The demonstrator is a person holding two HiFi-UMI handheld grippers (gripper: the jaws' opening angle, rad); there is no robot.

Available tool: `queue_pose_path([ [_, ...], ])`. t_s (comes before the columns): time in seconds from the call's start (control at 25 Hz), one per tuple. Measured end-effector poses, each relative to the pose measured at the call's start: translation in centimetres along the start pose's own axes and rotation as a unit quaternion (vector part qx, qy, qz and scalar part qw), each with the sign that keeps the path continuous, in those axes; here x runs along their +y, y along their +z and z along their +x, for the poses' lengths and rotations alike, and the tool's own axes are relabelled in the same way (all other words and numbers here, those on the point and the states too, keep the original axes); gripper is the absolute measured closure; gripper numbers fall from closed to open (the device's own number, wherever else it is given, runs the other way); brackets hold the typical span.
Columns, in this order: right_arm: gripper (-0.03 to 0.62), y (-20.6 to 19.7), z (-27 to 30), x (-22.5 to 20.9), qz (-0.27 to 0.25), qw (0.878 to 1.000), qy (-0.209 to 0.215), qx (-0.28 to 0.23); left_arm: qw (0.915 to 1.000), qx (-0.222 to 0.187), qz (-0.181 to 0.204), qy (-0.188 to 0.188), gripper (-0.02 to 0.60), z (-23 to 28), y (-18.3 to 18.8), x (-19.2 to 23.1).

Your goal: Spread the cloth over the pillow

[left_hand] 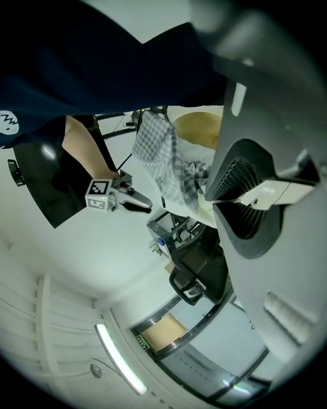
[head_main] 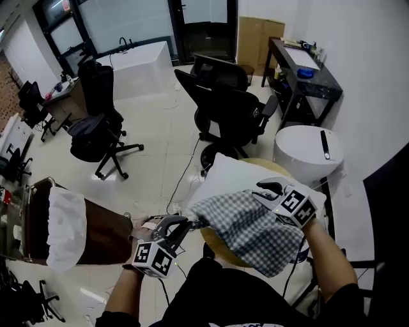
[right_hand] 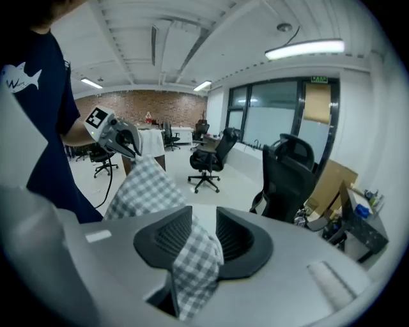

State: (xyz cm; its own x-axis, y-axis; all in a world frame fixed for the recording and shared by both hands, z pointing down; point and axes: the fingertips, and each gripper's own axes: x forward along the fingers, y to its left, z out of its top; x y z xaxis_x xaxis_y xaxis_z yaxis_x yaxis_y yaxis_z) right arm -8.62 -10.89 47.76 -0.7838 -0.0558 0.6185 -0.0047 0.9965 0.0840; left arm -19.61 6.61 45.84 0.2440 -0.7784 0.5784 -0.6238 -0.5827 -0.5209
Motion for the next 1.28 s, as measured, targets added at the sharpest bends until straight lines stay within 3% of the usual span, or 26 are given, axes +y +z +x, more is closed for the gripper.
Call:
queue_pose_path([
  [0.28,0.39,-6.1,7.1,-0.8,0.021,0.986,0.107,0.123,0.9995,-0.004,-0.006,-0.03,0.577,1.3,-0.4,-3.0],
  [0.52,0.388,-5.7,8.4,-4.6,0.093,0.984,0.1,0.117,0.9989,-0.012,-0.01,-0.045,0.577,1.6,-0.5,-3.8],
  [0.64,0.393,-6.4,9.2,-3.8,0.082,0.977,0.125,0.152,0.9984,-0.014,-0.011,-0.053,0.577,1.8,-0.6,-4.2],
  [0.76,0.398,-8.2,10.3,-1.5,0.057,0.963,0.172,0.202,0.9976,-0.015,-0.009,-0.068,0.577,2.2,-1.0,-5.0],
  [0.88,0.402,-9.8,11.0,-0.3,0.034,0.951,0.191,0.241,0.9968,-0.019,-0.013,-0.077,0.577,2.7,-1.1,-5.4],
  [1.0,0.447,-10.7,11.5,0.1,0.007,0.949,0.186,0.256,0.9962,-0.021,-0.014,-0.083,0.577,3.0,-1.4,-5.6],
  [1.12,0.554,-10.3,11.4,0.5,-0.015,0.952,0.18,0.247,0.9961,-0.024,-0.013,-0.084,0.577,3.2,-1.8,-5.4],
  [1.28,0.576,-8.7,10.6,-0.1,-0.02,0.962,0.161,0.219,0.9967,-0.028,-0.01,-0.075,0.577,3.2,-1.9,-4.3],
])
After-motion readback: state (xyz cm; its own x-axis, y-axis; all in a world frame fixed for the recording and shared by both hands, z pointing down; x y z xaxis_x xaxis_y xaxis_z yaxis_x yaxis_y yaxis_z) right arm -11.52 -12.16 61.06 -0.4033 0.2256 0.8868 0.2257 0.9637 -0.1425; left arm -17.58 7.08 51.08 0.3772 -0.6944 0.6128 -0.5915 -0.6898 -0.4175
